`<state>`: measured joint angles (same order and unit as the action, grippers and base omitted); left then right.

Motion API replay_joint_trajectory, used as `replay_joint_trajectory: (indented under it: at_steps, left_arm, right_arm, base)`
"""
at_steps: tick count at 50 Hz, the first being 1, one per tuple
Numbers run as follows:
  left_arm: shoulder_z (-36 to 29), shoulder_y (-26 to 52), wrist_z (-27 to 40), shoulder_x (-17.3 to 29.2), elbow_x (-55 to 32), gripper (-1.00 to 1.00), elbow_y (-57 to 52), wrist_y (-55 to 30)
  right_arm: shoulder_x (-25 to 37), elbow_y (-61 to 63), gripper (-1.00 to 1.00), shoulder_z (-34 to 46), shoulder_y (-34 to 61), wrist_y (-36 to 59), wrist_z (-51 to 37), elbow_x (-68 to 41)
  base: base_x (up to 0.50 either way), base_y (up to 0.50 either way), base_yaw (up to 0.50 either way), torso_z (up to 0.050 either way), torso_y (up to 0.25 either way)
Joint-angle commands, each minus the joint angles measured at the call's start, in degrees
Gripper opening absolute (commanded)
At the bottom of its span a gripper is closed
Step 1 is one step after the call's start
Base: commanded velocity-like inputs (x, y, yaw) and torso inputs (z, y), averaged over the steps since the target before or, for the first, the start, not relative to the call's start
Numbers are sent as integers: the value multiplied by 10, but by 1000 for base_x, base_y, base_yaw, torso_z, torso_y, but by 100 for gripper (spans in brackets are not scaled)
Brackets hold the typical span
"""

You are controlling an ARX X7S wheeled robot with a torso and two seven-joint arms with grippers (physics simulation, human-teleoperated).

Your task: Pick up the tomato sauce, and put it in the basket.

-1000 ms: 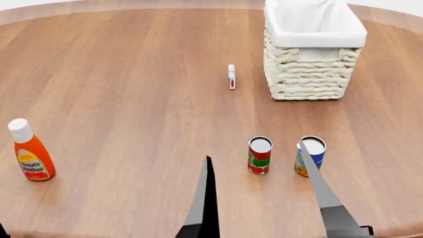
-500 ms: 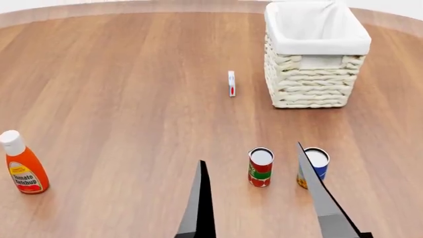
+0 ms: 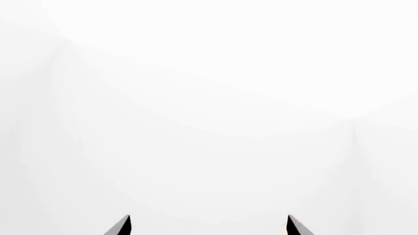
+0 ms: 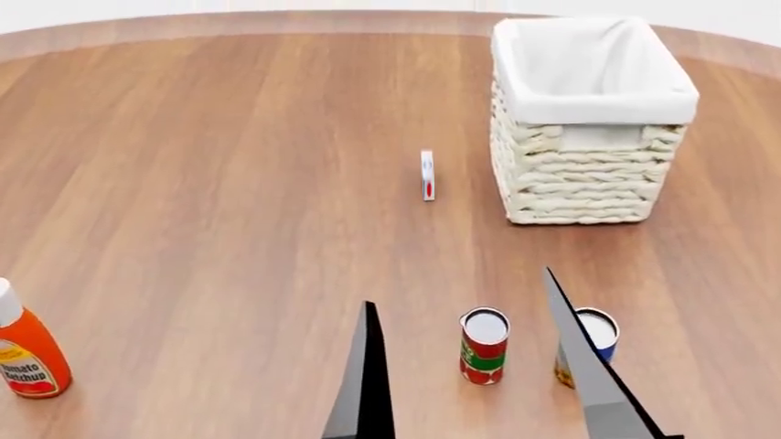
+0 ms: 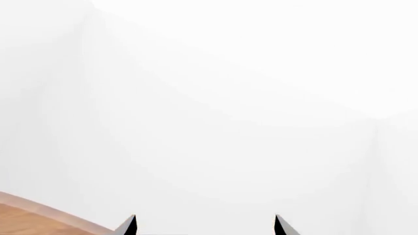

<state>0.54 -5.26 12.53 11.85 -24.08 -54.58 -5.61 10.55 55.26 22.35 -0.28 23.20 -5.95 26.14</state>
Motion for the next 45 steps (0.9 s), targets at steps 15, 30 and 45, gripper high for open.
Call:
replay_joint_trajectory:
  at_steps: [15, 30, 45]
  left_arm:
    - [-9, -3, 16, 15, 4, 100, -4, 4]
    - [-16, -4, 21, 21, 6, 100, 1, 10]
    - [-24, 1, 25, 26, 6, 100, 7, 15]
  right_arm:
    - [-2, 20, 100, 0, 9, 30, 14, 4]
    - [-7, 27, 100, 1, 17, 43, 24, 10]
    - [-11, 25, 100, -1, 26, 50, 29, 9]
  base:
    - [218, 0, 0, 0, 0]
    - [254, 0, 0, 0, 0]
    - [254, 0, 0, 0, 0]
